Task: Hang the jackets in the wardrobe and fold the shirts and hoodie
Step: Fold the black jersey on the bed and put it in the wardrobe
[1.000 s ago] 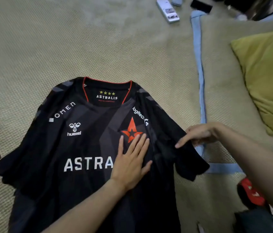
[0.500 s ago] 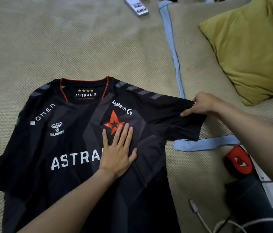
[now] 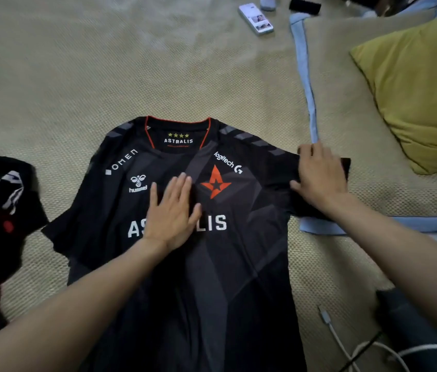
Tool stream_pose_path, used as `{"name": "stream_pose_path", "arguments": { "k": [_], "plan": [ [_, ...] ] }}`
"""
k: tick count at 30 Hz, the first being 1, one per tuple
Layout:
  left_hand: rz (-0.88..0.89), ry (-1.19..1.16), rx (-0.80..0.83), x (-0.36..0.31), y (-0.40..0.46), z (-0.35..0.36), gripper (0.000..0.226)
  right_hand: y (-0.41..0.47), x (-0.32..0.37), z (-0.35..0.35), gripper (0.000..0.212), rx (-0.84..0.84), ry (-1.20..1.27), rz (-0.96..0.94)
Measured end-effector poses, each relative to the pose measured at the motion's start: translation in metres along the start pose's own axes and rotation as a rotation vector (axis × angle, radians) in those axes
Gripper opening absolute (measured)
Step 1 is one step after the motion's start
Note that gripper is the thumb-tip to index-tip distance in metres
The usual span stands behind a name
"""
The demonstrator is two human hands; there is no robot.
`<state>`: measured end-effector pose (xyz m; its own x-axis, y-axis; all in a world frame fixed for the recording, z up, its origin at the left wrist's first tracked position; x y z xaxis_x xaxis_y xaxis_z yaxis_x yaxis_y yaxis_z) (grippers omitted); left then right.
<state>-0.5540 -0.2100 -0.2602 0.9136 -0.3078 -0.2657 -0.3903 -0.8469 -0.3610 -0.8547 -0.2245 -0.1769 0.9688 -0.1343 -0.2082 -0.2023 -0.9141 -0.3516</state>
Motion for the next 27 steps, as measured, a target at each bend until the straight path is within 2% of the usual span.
{"name": "stream_pose_path", "arguments": {
  "k": [2, 4, 5, 7, 10, 12, 14, 17, 20, 23, 27],
  "plan": [
    [-0.165, -0.082, -0.136, 0.063, -0.015, -0.034, 0.064, -0.017, 0.066, 0.004, 0.06, 0.078, 0.108, -0.195],
    [-0.407, -0.174, -0.233, 0.138, -0.034, -0.062, 0.056, -0.035, 0.127, 0.01, 0.053, 0.17, 0.22, -0.345],
    [-0.525, -0.236, -0.239, 0.173, -0.043, -0.072, 0.056, -0.041, 0.156, 0.012, 0.049, 0.2, 0.28, -0.412],
    [-0.663, -0.408, -0.133, 0.229, -0.055, -0.071, 0.056, -0.051, 0.208, 0.014, 0.04, 0.252, 0.384, -0.517],
    [-0.583, -0.597, 0.136, 0.255, -0.061, -0.047, 0.05, -0.056, 0.279, 0.014, 0.037, 0.291, 0.464, -0.606],
    [-0.536, -0.629, 0.184, 0.262, -0.066, -0.033, 0.047, -0.056, 0.319, 0.011, 0.037, 0.321, 0.497, -0.651],
    [-0.508, -0.651, 0.176, 0.266, -0.07, -0.028, 0.027, -0.053, 0.352, 0.006, 0.039, 0.358, 0.519, -0.677],
    [-0.486, -0.733, 0.068, 0.281, -0.068, -0.035, 0.03, -0.045, 0.387, -0.006, 0.042, 0.348, 0.519, -0.693],
    [-0.525, -0.864, -0.094, 0.306, -0.074, -0.055, 0.02, -0.037, 0.41, -0.018, 0.046, 0.338, 0.531, -0.702],
    [-0.546, -0.805, -0.176, 0.328, -0.085, -0.079, 0.014, -0.033, 0.431, -0.025, 0.047, 0.331, 0.512, -0.705],
    [-0.58, -0.628, -0.219, 0.35, -0.096, -0.11, 0.033, -0.034, 0.463, -0.029, 0.053, 0.336, 0.444, -0.746]
  ]
}}
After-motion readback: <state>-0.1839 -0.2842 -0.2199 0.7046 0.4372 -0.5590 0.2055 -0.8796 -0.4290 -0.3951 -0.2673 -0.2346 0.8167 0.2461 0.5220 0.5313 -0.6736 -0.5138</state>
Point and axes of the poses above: each hand's wrist, its own y-axis towards the middle knuckle, its own z-axis out of the palm, x = y × z, the point moved 7 cm from there along y, towards the middle knuckle, and after that the axes turned 14 degrees about x, right-handed, at the moved point
